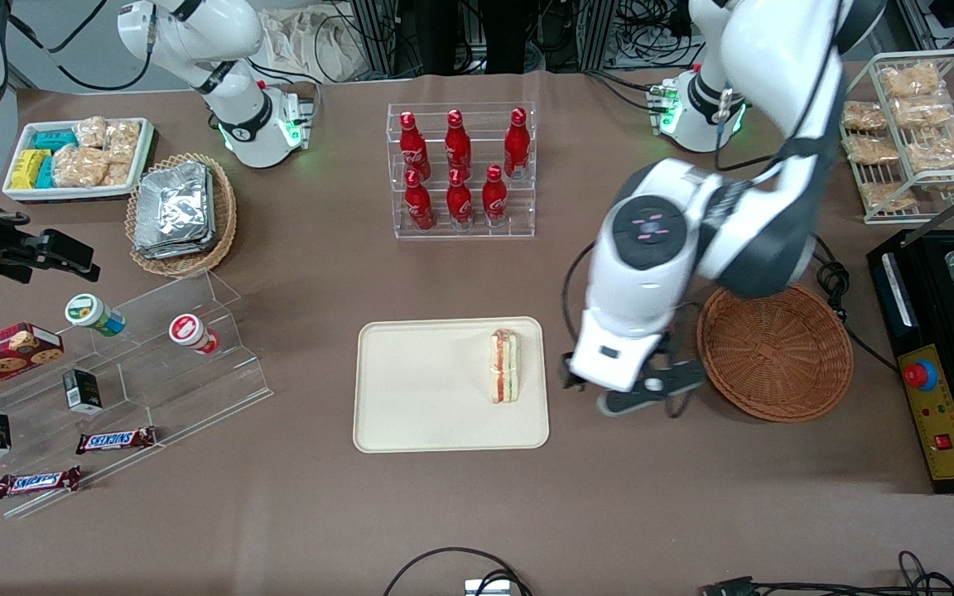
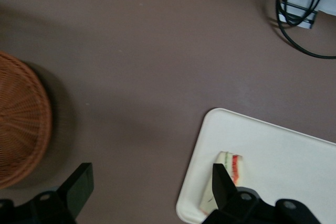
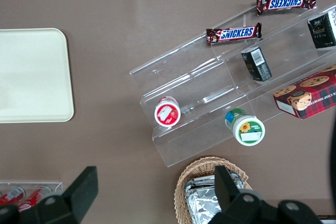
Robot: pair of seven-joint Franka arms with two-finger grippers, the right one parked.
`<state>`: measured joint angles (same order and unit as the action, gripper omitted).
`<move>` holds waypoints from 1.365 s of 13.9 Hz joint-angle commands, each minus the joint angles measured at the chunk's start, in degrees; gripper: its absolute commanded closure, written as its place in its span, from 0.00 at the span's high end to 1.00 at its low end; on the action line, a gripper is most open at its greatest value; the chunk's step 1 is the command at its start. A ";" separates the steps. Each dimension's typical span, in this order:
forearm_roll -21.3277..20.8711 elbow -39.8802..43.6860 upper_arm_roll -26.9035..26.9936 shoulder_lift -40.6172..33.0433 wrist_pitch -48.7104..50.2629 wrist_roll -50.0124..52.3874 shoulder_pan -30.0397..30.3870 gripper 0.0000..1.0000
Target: Place sandwich from basket to tray
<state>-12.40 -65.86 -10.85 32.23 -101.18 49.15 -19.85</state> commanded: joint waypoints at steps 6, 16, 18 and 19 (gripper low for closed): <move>8.18 -2.95 11.54 -9.10 9.51 -14.60 -0.28 1.00; 11.88 -16.22 21.21 -22.02 8.36 -30.94 -0.19 1.00; 11.88 -18.94 22.26 -24.57 8.36 -34.98 -0.19 1.00; 11.88 -19.91 23.32 -25.62 8.36 -36.13 -0.19 1.00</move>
<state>-1.17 -81.05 10.84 10.82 -92.05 16.06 -19.64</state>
